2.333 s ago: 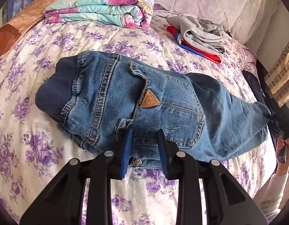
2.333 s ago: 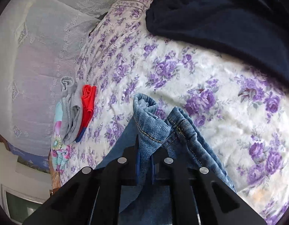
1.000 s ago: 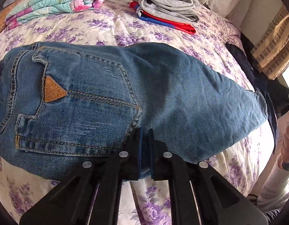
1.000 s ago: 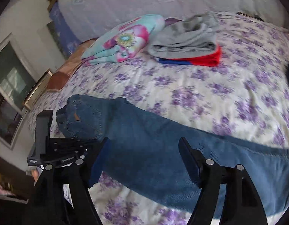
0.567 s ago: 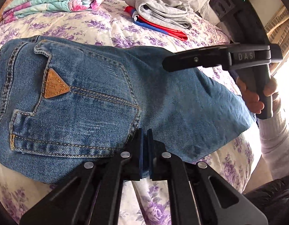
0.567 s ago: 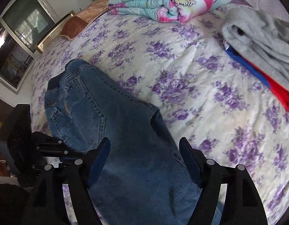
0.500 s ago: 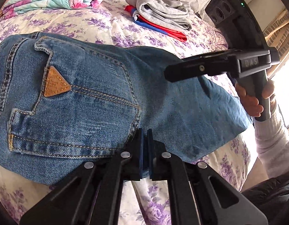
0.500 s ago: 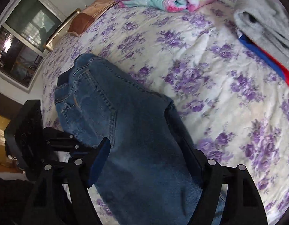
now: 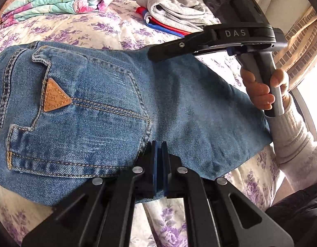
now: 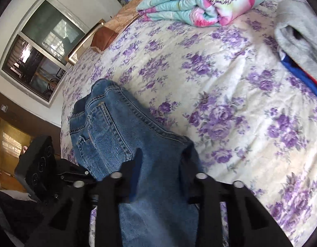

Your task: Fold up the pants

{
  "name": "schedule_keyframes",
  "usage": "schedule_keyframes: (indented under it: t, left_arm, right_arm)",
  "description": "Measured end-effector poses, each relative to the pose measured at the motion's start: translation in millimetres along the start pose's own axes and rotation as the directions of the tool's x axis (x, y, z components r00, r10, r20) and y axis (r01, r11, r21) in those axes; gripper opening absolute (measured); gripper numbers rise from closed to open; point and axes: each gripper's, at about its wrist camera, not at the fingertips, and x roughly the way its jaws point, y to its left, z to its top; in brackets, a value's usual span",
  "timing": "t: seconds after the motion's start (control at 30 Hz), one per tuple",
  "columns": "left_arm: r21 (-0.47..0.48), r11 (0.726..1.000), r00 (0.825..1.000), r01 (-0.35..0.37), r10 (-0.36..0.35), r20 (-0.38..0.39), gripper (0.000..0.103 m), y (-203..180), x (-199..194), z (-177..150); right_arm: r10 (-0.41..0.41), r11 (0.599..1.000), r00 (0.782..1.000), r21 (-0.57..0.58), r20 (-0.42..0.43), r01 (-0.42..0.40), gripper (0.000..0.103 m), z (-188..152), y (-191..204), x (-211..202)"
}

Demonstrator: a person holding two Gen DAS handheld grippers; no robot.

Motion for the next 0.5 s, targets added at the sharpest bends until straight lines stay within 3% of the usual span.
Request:
schedule_keyframes:
  t: [0.1,0.2,0.3,0.37,0.47,0.5]
  left_arm:
    - [0.004,1.000,1.000,-0.002,0.002,0.000,0.005,0,0,0]
    - [0.002,1.000,1.000,-0.006,0.006,0.003,0.005,-1,-1,-1]
    - [0.001,1.000,1.000,-0.011,0.011,0.003,0.005,0,-1,-2]
    - [0.007,1.000,1.000,-0.024,0.024,-0.001,0.005,-1,0,-2]
    - [0.016,0.999,0.999,-0.046,0.046,-0.001,0.005,-4,1,-3]
    - [0.018,0.999,0.999,-0.051,0.051,-0.004,0.005,-5,1,-2]
  right_arm:
    - [-0.057,0.998,0.997,-0.004,0.050,0.057,0.011,-7,7,-5]
    - [-0.205,0.977,0.976,-0.039,0.067,0.208,0.010,-3,26,3]
    - [-0.305,0.951,0.952,-0.057,0.000,0.304,0.011,7,24,20]
    - [-0.288,0.957,0.954,0.009,-0.085,0.290,0.014,8,-1,44]
    - [-0.295,0.956,0.954,-0.016,-0.058,0.295,0.017,8,2,39]
    - [-0.309,0.951,0.950,-0.003,-0.046,0.309,0.023,6,3,34]
